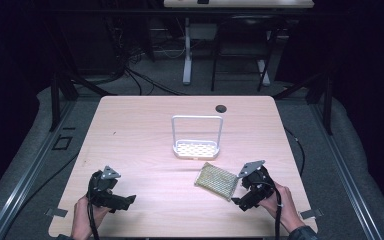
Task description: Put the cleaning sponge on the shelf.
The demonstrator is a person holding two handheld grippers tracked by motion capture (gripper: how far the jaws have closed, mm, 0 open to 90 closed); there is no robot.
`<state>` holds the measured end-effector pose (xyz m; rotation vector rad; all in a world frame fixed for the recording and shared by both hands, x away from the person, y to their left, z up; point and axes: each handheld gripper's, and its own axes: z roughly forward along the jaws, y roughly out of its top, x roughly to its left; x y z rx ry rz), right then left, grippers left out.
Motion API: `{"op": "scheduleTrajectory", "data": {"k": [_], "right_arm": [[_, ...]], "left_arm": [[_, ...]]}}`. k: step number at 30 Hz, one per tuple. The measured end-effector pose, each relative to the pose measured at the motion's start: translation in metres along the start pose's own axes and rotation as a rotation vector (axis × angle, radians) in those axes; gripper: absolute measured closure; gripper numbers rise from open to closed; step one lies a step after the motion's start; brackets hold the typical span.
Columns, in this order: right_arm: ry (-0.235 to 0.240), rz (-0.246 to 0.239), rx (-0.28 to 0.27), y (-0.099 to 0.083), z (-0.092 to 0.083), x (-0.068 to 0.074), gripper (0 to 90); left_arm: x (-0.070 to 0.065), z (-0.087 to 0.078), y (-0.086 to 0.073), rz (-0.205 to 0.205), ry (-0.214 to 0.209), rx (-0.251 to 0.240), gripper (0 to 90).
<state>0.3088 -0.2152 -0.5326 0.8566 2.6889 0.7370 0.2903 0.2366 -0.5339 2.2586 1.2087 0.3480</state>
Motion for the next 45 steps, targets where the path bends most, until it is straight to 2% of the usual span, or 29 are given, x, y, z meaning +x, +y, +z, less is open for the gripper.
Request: {"op": "scheduleTrajectory", "data": {"k": [5,9,11,17,25,29,35,37,38,41,45], "right_arm": [[0.01,-0.041,0.014,0.012,0.013,0.002,0.0],[0.006,-0.049,0.02,0.017,0.02,0.001,0.0],[0.015,-0.059,0.015,0.02,0.025,-0.001,0.0],[0.027,-0.074,0.042,0.027,0.035,-0.006,0.0],[0.062,-0.134,0.067,0.036,0.048,-0.006,0.0],[0.072,-0.134,0.086,0.037,0.053,-0.007,0.0],[0.068,-0.134,0.118,0.037,0.059,-0.008,0.0],[0.081,-0.14,0.127,0.034,0.061,-0.009,0.0],[0.086,-0.122,0.125,0.034,0.062,-0.009,0.0],[0.11,-0.116,0.135,0.034,0.061,-0.01,4.2],[0.105,-0.103,0.146,0.035,0.06,-0.009,5.7]], "left_arm": [[0.0,-0.001,0.0,0.004,-0.002,-0.002,0.1],[-0.001,0.0,0.0,-0.003,-0.015,0.003,0.1],[-0.001,0.0,-0.001,-0.003,-0.011,0.005,0.1],[0.002,-0.005,-0.006,-0.015,-0.008,-0.005,0.1],[0.005,-0.013,-0.017,-0.047,0.016,-0.004,0.1],[0.005,-0.015,-0.021,-0.037,0.023,0.002,0.1],[0.006,-0.019,-0.027,-0.057,0.034,-0.001,0.2],[0.006,-0.021,-0.029,-0.061,0.034,-0.005,0.1],[0.007,-0.022,-0.029,-0.06,0.035,-0.004,0.2],[0.008,-0.022,-0.03,-0.061,0.034,0.001,0.2],[0.007,-0.022,-0.03,-0.066,0.036,-0.006,0.2]]}}
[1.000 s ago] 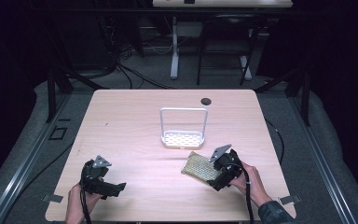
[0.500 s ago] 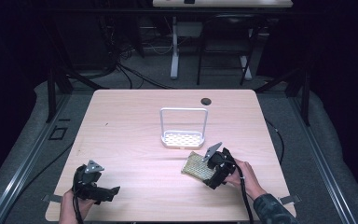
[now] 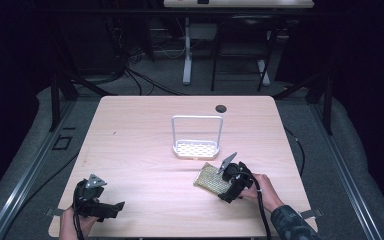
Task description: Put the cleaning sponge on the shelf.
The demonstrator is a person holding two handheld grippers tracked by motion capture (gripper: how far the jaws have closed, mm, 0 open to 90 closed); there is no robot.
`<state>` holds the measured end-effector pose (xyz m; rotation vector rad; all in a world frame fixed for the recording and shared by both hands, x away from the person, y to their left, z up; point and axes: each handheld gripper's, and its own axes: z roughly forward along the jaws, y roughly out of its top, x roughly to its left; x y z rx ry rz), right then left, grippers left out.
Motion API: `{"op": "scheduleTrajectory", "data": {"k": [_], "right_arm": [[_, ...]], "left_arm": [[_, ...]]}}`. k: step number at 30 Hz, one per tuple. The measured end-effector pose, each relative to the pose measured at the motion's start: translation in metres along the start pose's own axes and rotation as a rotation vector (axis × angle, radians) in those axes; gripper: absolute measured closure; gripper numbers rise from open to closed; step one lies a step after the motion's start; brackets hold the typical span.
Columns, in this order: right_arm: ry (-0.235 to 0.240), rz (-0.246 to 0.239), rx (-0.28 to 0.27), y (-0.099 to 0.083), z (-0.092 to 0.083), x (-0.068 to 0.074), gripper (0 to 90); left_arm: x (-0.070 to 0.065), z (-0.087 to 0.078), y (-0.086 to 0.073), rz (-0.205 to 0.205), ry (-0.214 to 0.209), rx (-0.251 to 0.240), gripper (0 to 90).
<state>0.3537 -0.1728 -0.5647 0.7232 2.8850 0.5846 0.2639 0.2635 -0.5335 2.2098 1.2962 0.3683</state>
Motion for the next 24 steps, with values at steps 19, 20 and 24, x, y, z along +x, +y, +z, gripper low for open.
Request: {"op": "scheduleTrajectory", "data": {"k": [19,20,24], "right_arm": [[-0.084,0.064,-0.056,0.001,-0.022,0.015,31.6],[-0.085,0.065,-0.059,0.0,-0.025,0.016,31.6],[-0.101,0.081,-0.068,0.001,-0.031,0.018,31.5]], "left_arm": [[0.001,0.002,0.0,0.0,0.005,0.006,0.2],[0.0,0.002,-0.001,-0.006,0.009,0.003,0.1],[0.0,-0.003,-0.004,-0.02,0.004,-0.015,0.0]]}}
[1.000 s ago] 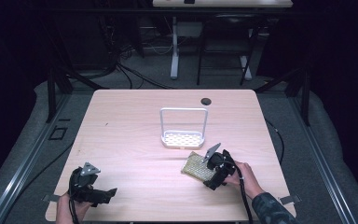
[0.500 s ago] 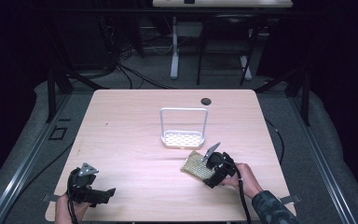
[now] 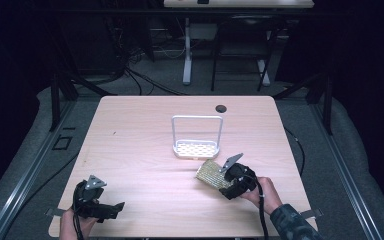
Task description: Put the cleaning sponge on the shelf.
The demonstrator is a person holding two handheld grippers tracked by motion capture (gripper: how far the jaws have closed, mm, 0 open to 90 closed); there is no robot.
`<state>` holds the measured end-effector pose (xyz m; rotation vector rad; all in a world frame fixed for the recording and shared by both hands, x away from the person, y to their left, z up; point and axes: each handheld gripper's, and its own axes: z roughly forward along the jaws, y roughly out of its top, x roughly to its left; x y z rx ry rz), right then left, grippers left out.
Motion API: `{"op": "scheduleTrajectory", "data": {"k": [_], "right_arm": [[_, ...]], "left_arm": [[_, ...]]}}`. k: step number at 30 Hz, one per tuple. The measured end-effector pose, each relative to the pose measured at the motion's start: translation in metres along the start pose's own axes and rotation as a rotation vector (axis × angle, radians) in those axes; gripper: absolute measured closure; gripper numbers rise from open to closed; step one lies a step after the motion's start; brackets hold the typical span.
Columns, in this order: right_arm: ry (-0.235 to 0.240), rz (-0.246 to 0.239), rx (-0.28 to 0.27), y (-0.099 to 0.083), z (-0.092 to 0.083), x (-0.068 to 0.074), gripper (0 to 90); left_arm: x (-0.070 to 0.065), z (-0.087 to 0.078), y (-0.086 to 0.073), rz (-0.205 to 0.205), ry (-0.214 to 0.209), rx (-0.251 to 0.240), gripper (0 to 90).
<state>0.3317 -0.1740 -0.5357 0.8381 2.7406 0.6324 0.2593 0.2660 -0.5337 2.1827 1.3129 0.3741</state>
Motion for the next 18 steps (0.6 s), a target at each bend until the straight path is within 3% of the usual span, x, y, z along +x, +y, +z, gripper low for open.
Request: {"op": "scheduleTrajectory", "data": {"k": [10,15,18], "right_arm": [[-0.025,0.007,-0.014,0.0052,-0.0057,0.0066,32.5],[-0.05,0.014,-0.021,0.0082,-0.0091,0.0103,36.6],[-0.056,0.021,-0.029,0.008,-0.0104,0.0089,38.6]], "left_arm": [[-0.0002,-0.0014,-0.0026,0.012,0.007,0.006,0.1],[0.0002,-0.003,-0.0014,0.002,0.006,-0.004,0.4],[-0.0007,0.0003,0.0007,0.016,0.0,0.005,0.5]]}}
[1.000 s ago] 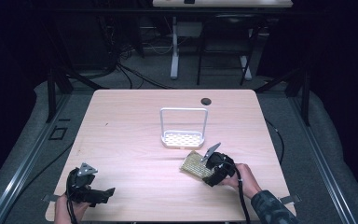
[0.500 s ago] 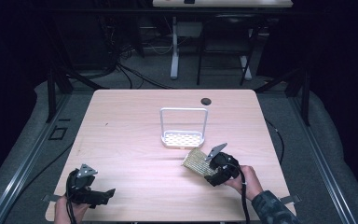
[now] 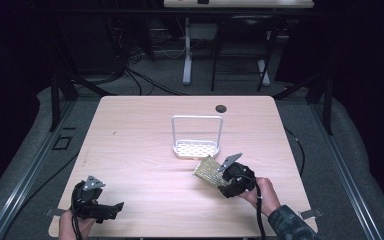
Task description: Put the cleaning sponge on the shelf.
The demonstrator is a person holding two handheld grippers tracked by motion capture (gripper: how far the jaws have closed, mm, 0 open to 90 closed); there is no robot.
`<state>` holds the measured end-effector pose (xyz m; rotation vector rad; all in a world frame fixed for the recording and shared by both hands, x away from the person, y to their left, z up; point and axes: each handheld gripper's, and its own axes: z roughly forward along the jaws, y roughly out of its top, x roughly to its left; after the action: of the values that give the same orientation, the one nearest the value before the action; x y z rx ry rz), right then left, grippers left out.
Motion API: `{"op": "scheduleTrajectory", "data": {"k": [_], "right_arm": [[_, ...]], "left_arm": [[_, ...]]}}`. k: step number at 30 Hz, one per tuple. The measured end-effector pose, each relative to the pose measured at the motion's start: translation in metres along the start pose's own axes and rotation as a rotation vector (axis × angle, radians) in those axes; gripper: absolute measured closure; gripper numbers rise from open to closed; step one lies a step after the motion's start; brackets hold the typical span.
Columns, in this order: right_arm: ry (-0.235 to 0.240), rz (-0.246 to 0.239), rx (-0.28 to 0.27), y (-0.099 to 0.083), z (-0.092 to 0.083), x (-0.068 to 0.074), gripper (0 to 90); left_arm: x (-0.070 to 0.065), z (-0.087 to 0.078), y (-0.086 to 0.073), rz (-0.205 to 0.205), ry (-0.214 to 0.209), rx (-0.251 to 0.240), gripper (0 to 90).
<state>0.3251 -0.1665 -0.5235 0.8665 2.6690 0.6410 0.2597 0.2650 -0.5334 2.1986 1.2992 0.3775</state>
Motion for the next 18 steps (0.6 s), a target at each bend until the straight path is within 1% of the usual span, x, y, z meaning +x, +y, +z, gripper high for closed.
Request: {"op": "scheduleTrajectory", "data": {"k": [2,3,4,5,6,9,10,12,14,16,18], "right_arm": [[-0.003,0.003,-0.002,0.0,-0.001,0.0,39.2],[-0.002,0.007,-0.009,0.0,-0.001,0.0,39.9],[-0.004,0.006,-0.011,0.0,-0.002,0.0,40.2],[-0.01,0.003,-0.007,0.0,-0.003,0.0,40.5],[-0.011,0.002,-0.016,0.0,-0.003,0.0,40.9],[-0.018,-0.006,-0.017,0.002,-0.005,0.0,41.1],[-0.02,0.0,-0.025,0.002,-0.006,-0.001,41.0],[-0.023,-0.004,-0.036,0.003,-0.007,-0.002,41.2],[-0.028,-0.001,-0.042,0.003,-0.009,-0.003,41.5],[-0.03,0.007,-0.052,0.005,-0.011,-0.002,42.0],[-0.033,0.002,-0.054,0.006,-0.012,-0.002,42.3]], "left_arm": [[-0.001,0.002,0.0,0.008,0.003,0.005,0.5],[-0.002,0.002,0.0,0.005,0.002,0.007,0.5],[-0.003,0.002,0.0,0.015,0.0,0.004,0.5],[-0.003,0.001,0.0,0.017,-0.003,0.008,0.5],[-0.003,0.001,0.0,0.018,-0.002,0.007,0.6],[-0.002,0.001,0.0,0.01,0.003,0.008,1.4],[-0.002,0.001,0.0,0.009,0.003,0.01,1.7],[-0.003,0.002,0.0,0.005,0.004,0.01,2.0],[-0.003,0.002,0.0,0.014,0.0,0.016,2.1],[-0.004,0.003,0.0,0.015,0.005,0.01,2.4],[-0.003,0.002,0.0,0.018,0.005,0.019,2.8]]}}
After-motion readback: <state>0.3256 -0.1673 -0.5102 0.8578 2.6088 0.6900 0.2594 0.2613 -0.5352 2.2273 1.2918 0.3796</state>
